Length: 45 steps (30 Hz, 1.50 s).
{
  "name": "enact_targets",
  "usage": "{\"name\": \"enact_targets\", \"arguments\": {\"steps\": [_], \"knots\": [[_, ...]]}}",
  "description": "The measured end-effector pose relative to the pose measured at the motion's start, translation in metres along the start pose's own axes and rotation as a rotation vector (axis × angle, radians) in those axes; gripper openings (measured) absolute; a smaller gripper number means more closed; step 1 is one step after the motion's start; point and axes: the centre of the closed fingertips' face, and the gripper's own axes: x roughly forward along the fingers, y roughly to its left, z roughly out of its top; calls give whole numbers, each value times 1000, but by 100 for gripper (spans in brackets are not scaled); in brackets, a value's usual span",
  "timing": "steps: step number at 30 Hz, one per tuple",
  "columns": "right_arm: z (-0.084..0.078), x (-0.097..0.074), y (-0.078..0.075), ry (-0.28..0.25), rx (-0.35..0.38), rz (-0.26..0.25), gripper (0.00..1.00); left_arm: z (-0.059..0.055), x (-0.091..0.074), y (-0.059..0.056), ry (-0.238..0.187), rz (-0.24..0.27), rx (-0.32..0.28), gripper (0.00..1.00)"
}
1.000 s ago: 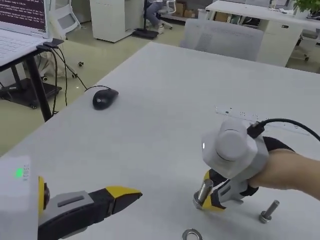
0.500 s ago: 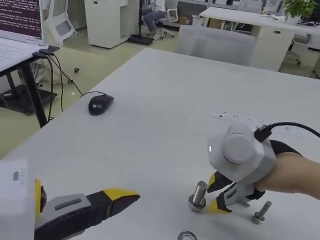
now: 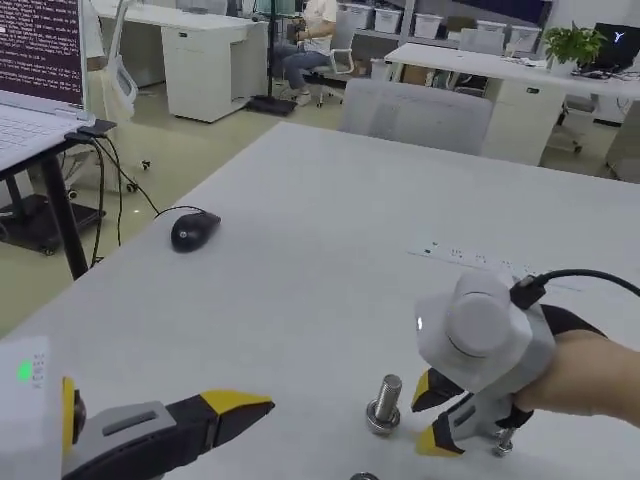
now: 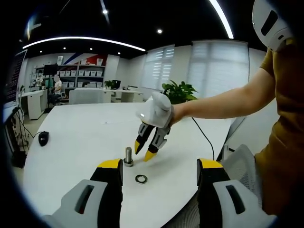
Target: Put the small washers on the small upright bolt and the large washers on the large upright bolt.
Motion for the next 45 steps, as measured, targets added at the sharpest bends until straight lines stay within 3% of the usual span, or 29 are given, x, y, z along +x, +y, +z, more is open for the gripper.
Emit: {"name": "enact_targets", "arguments": {"steps": [10, 22, 34, 45], "knots": [[9, 8, 23, 2, -16, 52, 25, 1, -6, -5, -17, 9, 0, 62], [25, 27, 44, -10, -30, 115, 32, 5, -8, -2, -33, 17, 0, 62], [33, 40, 46, -17, -37, 130, 33, 2, -5, 3, -22, 16, -5, 62], [35, 41, 46, -45, -37, 145, 32, 2, 0, 7, -18, 15, -7, 62]]}}
